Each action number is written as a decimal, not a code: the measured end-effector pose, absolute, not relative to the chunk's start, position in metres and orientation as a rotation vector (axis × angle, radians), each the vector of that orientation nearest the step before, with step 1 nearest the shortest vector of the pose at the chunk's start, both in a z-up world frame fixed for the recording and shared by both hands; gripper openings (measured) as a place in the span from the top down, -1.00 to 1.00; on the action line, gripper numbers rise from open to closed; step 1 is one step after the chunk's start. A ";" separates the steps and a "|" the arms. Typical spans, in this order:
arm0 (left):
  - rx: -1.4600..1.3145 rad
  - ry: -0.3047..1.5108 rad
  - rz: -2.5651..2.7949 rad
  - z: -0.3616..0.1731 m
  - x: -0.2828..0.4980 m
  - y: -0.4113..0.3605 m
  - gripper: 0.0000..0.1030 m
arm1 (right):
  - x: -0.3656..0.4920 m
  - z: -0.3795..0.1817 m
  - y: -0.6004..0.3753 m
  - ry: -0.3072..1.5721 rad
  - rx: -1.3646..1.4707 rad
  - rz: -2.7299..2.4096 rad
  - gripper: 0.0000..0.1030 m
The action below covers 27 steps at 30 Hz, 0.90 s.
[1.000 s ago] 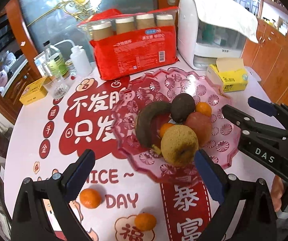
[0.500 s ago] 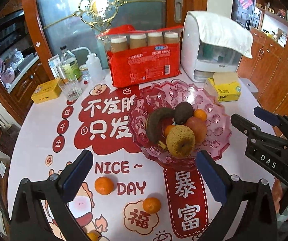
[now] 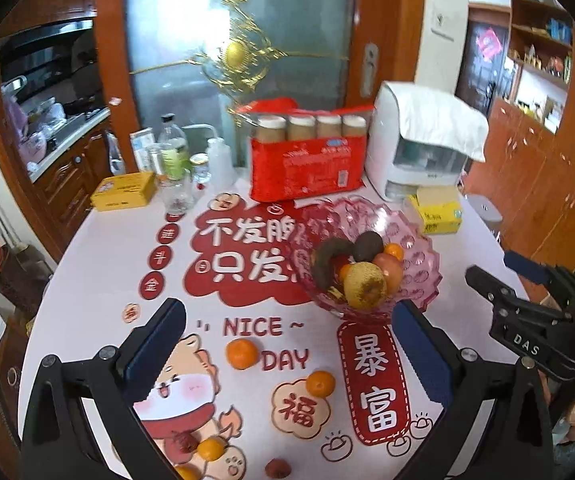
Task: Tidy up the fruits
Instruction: 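Move both tools back toward the tangerines on the table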
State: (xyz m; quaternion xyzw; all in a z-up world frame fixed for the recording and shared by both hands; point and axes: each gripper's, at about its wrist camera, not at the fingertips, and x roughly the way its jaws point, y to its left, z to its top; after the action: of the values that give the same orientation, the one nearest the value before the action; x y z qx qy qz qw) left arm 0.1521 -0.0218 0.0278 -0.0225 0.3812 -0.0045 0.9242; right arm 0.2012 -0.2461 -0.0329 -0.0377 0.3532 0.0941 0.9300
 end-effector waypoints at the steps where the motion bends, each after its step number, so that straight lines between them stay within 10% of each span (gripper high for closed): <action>1: -0.052 0.777 -0.001 0.030 0.147 -0.016 -0.99 | 0.195 -0.031 -0.243 0.722 -0.080 0.194 -0.31; 27: 0.024 0.973 0.015 -0.036 0.123 0.134 -0.99 | 0.120 -0.050 -0.117 0.829 -0.120 0.132 -0.31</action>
State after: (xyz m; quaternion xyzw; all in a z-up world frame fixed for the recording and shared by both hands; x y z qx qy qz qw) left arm 0.1230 0.1336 -0.0360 0.0115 0.4674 0.0070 0.8839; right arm 0.1195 -0.1167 -0.0504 -0.0581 0.4022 0.0639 0.9115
